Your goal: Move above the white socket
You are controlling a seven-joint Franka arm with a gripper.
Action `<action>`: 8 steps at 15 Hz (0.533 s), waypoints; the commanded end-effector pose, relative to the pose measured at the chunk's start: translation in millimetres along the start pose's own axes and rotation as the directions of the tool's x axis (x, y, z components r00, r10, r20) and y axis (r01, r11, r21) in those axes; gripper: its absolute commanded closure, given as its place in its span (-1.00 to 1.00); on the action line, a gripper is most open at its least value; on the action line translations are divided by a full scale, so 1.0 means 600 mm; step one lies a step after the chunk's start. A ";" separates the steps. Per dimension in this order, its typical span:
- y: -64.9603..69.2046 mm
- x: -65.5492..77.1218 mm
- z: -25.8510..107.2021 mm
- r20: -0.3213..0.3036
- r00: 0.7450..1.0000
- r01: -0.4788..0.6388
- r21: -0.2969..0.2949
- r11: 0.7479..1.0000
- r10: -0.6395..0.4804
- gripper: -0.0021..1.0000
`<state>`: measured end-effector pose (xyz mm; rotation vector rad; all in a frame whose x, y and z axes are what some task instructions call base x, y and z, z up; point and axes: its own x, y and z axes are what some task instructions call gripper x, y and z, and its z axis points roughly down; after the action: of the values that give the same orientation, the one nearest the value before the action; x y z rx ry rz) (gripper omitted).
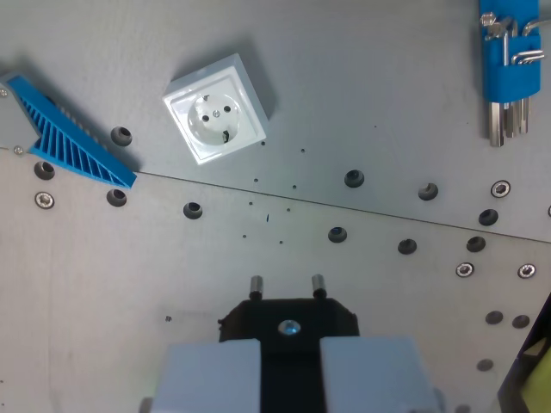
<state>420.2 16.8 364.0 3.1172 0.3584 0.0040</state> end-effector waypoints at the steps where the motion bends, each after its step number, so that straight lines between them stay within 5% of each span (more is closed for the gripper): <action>1: 0.000 0.000 0.000 -0.001 1.000 0.000 0.000 1.000 0.000 1.00; 8: -0.001 0.000 0.002 0.000 1.000 0.011 0.000 1.000 -0.011 1.00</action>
<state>420.2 16.8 363.7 3.1172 0.3586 0.0030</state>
